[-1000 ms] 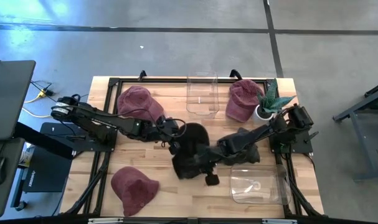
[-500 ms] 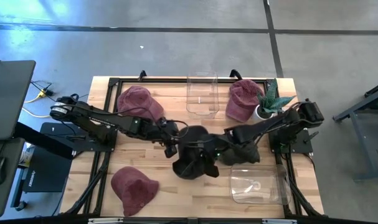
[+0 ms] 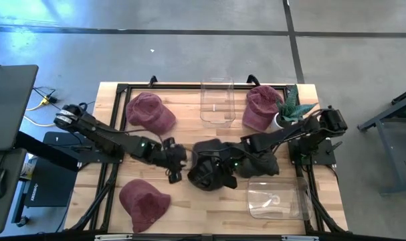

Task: Pick & Place hat
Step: Put the left black cap into the top transparent bin

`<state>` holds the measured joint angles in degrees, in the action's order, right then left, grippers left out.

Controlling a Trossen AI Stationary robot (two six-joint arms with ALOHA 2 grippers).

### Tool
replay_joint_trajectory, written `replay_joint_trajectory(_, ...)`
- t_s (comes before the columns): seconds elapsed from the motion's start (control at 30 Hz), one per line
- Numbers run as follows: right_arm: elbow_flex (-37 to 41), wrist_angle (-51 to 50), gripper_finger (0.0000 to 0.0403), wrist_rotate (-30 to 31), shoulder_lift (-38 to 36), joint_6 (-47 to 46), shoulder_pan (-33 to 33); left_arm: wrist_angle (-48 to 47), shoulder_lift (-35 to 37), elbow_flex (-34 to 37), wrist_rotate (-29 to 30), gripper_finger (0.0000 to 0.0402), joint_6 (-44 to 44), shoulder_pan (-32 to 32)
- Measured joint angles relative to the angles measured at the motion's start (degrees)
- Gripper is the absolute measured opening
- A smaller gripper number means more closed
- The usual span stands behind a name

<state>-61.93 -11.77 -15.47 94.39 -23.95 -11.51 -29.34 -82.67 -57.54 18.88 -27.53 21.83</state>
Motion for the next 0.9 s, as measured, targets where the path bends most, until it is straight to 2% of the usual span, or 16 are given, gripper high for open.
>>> replay_joint_trajectory(0.2,0.0,-0.9,0.0016,2.09,-2.87,-0.26,-0.05,-0.55,-2.09,0.04,6.84,0.0162,9.41,6.92)
replay_joint_trajectory(0.37,-0.04,-3.87,0.0015,10.82,-4.11,-0.99,1.68,7.91,-5.69,0.02,14.4,0.0163,10.65,10.5)
replay_joint_trajectory(0.5,-0.02,-5.16,0.0013,12.59,-1.74,-1.46,3.49,17.53,-8.9,-0.01,12.7,0.0163,11.83,10.52)
replay_joint_trajectory(0.67,-0.02,-5.91,0.0033,13.17,1.11,-1.09,5.08,29.54,-13.55,-0.18,10.52,0.0163,14.76,8.74)
replay_joint_trajectory(0.8,-0.02,-6.61,0.0047,16.04,1.16,0.19,5.62,34.66,-18.63,0.0,8.86,0.0163,14.96,5.06)
replay_joint_trajectory(0.9,-0.02,-7.44,0.0054,16.21,1.01,0.94,5.55,35.54,-22.03,-0.08,12.24,0.0163,11.23,2.43)
